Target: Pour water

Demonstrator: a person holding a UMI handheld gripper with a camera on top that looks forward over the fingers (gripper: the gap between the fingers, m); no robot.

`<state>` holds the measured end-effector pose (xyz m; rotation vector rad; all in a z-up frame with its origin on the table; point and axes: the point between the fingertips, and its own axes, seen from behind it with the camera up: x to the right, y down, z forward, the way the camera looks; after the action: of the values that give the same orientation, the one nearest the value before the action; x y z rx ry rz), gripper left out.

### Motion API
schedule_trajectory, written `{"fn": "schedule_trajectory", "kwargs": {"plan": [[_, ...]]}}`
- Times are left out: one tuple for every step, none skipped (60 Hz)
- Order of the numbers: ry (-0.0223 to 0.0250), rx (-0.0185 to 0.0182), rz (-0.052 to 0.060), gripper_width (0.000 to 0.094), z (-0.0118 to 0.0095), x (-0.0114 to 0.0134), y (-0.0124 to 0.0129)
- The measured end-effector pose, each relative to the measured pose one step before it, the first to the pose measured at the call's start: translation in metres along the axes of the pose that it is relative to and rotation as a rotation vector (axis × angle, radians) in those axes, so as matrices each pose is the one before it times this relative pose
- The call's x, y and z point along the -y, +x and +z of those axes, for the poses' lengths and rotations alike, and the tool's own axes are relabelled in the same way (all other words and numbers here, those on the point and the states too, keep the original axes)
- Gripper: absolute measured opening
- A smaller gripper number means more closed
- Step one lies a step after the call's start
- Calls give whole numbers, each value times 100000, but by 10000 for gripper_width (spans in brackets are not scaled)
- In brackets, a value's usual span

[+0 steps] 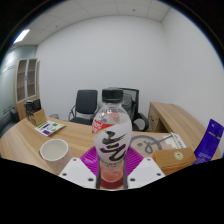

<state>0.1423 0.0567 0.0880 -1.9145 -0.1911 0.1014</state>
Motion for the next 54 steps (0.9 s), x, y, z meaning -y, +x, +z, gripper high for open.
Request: {"fn": "schedule_trajectory", "kwargs": {"plan": [[-475,57,297,300,156,-361,35],[-534,-10,331,300,167,-369,99],[-683,-70,354,300,131,-415,86],[-681,-125,313,299,98,-434,103],[-609,-1,130,304,106,-395,187],[-635,15,165,308,-125,-563,92],[2647,423,280,310,-118,419,-68],[1529,169,46,313,-49,115,-8],[-485,-153,-91,314,-55,-359,131],[464,289,141,315,-111,52,-79],[691,214,-75,329,-54,81,-51],[-53,-95,-218,337,-54,-87,25],[445,-149,-281,354,-41,60,31],[238,0,-92,360,-24,34,-10],[-63,91,97,360,328,32,-82],[-148,124,37,361,-156,140,65],[-29,73,-21,386,37,-1,46],[61,85,65,400,34,51,8],[-188,81,109,420,43,-20,20],[-293,27,153,448,41,-27,27],[-224,13,200,471,15,7,32],[-443,96,207,489,16,-6,16],[-974,204,276,501,42,-122,0],[-1588,160,420,520,-2,-247,-38],[-1602,304,546,562,-43,-186,-182],[-1317,479,693,626,-95,-225,-101],[-1015,566,598,703,-152,-164,-96],[-807,-85,272,786,-67,-157,-20],[-747,-142,154,864,-218,-68,12],[-720,-17,-93,863,-282,-40,-72],[-580,-571,-409,845,-351,-44,37],[-364,-753,-536,839,-395,46,67],[-159,-1008,-534,845,-446,81,77],[-48,-1075,-504,853,-535,123,89],[-29,-635,-256,865,-647,88,5],[-223,-912,-352,864,-541,156,73],[-178,-664,-491,862,-649,128,-49],[-349,-506,-474,860,-702,111,-81],[-594,-651,-322,863,-730,67,-49],[-682,-768,-111,856,-793,51,-48],[-668,-777,128,860,-833,77,-158],[-641,-750,256,861,-851,76,-87],[-610,-684,412,860,-934,4,-31],[-748,-681,681,861,-956,-3,-141],[-715,-606,709,862,-1010,7,-187],[-485,-473,621,862,-1032,47,-186],[-352,-380,528,861,-1048,52,-206],[-427,-452,360,863,-1072,0,-206],[-606,-563,325,864,-1086,-65,-205],[-667,-609,246,863,-1140,-20,-215],[-354,-536,151,863,-1060,-58,-215],[-230,-567,-68,863,-1050,-44,-219],[-209,-679,0,863,-1095,-54,-181],[-111,-719,64,863,-1134,-37,-176]]}}
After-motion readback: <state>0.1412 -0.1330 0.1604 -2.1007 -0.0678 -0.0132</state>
